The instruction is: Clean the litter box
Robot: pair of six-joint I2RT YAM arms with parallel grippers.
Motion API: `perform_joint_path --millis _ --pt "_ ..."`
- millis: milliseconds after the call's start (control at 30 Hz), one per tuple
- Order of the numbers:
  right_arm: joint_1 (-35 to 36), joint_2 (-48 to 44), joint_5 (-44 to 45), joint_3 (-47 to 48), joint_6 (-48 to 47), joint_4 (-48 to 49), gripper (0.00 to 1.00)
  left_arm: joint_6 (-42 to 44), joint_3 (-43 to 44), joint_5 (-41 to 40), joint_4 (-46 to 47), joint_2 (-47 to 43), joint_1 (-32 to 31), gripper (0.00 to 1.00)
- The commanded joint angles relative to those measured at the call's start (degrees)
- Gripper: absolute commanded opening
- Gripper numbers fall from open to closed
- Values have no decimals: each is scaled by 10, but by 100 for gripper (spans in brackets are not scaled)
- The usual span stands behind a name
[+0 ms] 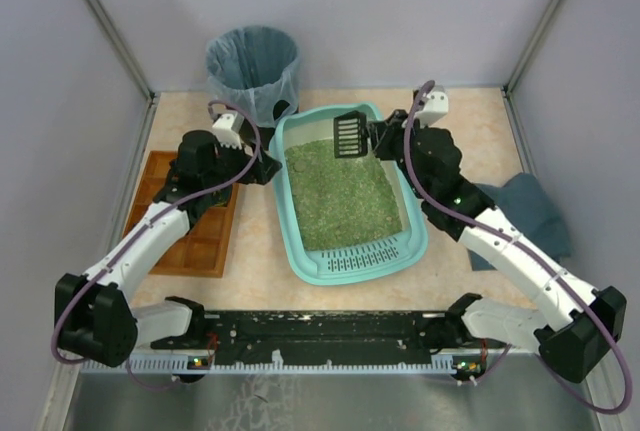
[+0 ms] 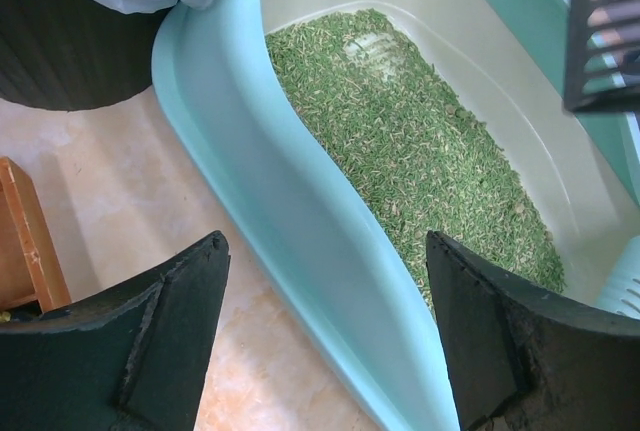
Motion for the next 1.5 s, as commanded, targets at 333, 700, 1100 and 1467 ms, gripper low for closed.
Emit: perform_joint_path --millis 333,700,1100,1467 --pt "-51 56 -82 -44 137 -23 0 39 40 4 -29 43 -43 76" --pt "-72 230 -85 77 77 -40 0 45 48 -15 -44 71 -53 72" --pt "-73 398 -58 221 31 -119 0 47 54 -22 -56 83 -53 70" --pt "-80 483 -187 278 52 -167 0 49 62 -22 -66 95 -54 70"
